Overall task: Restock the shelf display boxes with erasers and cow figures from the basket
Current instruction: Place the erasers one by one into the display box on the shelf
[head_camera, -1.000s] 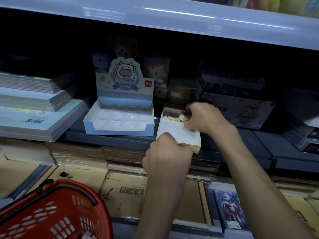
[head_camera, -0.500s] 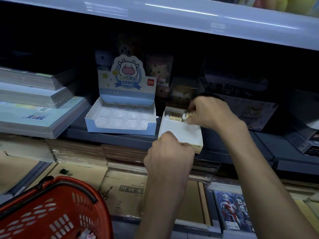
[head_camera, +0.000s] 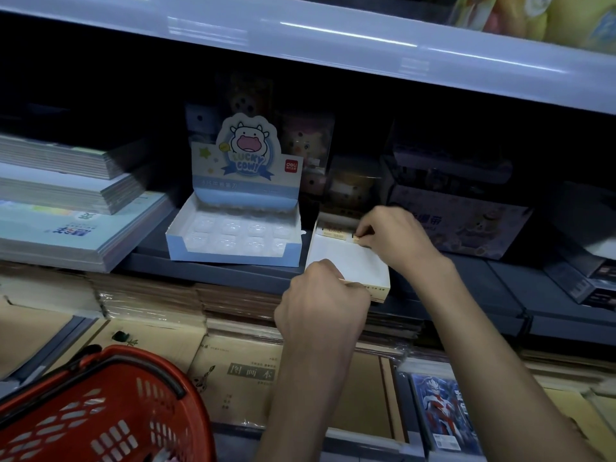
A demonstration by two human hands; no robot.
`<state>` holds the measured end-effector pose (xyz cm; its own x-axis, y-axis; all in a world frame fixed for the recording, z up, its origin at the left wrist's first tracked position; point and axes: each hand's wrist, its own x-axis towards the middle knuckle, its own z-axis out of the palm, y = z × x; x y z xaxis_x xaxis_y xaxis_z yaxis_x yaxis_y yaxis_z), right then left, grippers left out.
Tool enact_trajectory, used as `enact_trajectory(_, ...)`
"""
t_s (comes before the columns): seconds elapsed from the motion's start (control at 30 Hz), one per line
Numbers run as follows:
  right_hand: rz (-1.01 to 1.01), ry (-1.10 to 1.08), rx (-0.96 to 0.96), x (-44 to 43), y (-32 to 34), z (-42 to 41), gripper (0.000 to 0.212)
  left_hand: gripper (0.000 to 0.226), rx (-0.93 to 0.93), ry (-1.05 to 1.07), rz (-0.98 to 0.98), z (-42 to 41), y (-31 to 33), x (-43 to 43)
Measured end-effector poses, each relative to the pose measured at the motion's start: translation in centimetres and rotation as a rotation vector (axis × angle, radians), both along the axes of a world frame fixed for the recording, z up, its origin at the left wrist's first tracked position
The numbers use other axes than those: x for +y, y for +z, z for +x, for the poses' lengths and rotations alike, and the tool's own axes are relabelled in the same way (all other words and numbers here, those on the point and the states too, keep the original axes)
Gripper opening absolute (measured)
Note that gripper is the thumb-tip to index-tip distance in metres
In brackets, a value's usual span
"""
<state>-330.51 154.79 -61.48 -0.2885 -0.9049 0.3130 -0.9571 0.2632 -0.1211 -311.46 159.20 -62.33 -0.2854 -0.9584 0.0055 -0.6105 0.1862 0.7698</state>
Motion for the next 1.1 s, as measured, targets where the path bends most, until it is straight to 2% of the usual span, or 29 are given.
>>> enact_trajectory(0.2,-0.031,-0.033,-0.021,0.0,-0.2,0.0,0.014,0.018,0.056,-0.031,0.025,0.0,-0.6,-0.1)
enact_trajectory(0.3,0.0,-0.024,-0.054,0.5,0.5,0.3,0.014,0.021,0.413,-0.028,0.214,0.5,-0.2,0.0)
enact_trajectory(0.37,-0.011,-0.022,-0.019,1.2,1.7,0.8,0.014,0.024,0.722,-0.019,0.463,1.4,0.6,-0.1)
enact_trajectory(0.43,-0.071,0.007,-0.015,2.2,3.3,1.5,0.01,0.035,1.075,-0.101,0.742,2.2,1.6,-0.3)
enact_trajectory(0.5,-0.141,0.075,-0.117,3.4,5.2,2.8,0.008,0.045,1.357,-0.145,0.9,2.3,1.9,-0.5)
enact_trajectory(0.57,-0.178,0.169,-0.284,4.7,7.0,4.6,0.007,0.045,1.496,-0.108,0.967,2.4,2.0,-0.5)
enact_trajectory(0.63,-0.149,0.293,-0.437,6.2,8.6,6.5,0.005,0.041,1.586,-0.086,1.01,2.5,2.1,-0.4)
enact_trajectory(0.73,0.017,0.444,-0.59,8.1,10.1,8.5,0.01,0.03,1.657,-0.054,1.019,2.7,2.4,-0.2)
enact_trajectory(0.83,0.128,0.385,-0.499,8.4,9.4,9.3,0.028,0.027,1.702,-0.012,1.04,2.8,2.5,0.0)
enact_trajectory(0.93,0.021,0.314,-0.407,7.8,8.1,9.8,0.025,0.031,1.681,-0.054,1.034,2.7,2.3,0.2)
enact_trajectory(1.1,-0.12,0.306,-0.565,7.2,7.7,8.7,0.01,0.04,1.636,-0.098,0.99,2.7,2.0,0.2)
